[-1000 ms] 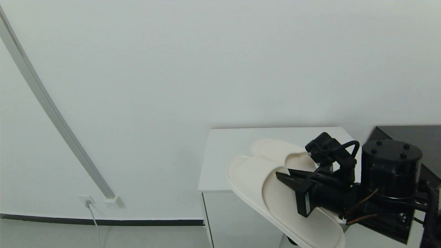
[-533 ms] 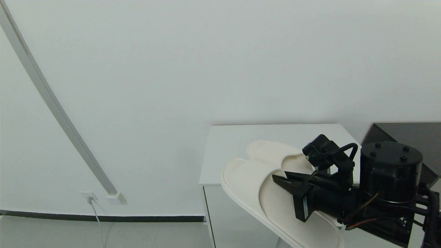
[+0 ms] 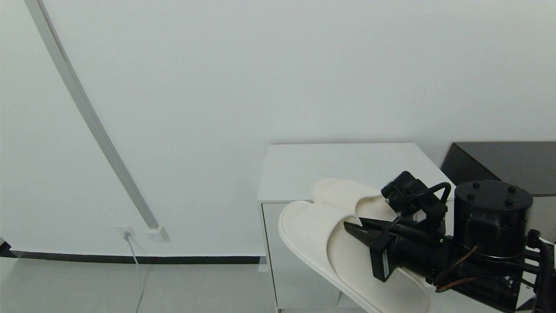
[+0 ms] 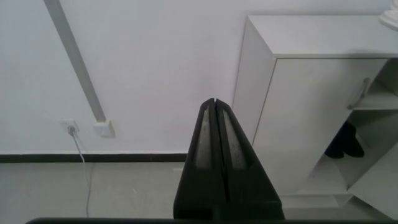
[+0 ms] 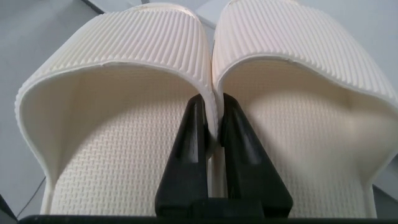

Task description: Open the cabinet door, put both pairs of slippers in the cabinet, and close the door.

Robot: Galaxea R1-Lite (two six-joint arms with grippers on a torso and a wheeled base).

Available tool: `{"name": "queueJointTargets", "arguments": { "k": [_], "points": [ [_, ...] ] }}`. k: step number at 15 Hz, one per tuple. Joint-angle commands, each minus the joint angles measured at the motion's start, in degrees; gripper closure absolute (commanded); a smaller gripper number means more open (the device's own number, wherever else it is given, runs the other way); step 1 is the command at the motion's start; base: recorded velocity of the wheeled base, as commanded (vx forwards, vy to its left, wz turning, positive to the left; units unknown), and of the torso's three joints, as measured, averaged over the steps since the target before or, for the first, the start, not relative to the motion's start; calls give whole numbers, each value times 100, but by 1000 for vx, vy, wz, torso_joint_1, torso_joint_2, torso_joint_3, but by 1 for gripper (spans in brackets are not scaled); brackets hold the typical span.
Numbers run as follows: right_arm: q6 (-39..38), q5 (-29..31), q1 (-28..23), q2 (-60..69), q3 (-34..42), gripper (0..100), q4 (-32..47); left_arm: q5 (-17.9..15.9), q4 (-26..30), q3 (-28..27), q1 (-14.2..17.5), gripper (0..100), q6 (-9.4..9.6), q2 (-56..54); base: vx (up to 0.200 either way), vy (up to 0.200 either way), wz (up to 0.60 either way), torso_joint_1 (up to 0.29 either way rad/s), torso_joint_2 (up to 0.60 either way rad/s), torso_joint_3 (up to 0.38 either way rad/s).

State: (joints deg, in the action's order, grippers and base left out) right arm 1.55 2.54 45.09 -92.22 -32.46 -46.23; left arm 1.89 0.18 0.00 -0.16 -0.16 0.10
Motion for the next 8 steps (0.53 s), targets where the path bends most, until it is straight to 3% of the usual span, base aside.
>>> {"name": "queueJointTargets", "arguments": {
  "k": [1,8],
  "points": [
    [3,1,-1,-24,21,100,-9,4,-1,0,-2,100,-2,-1,0,0,0,0,0,0],
    [3,1,-9,-24,38,100,-9,4,-1,0,-2,100,-2,-1,0,0,0,0,0,0]
  ]
}}
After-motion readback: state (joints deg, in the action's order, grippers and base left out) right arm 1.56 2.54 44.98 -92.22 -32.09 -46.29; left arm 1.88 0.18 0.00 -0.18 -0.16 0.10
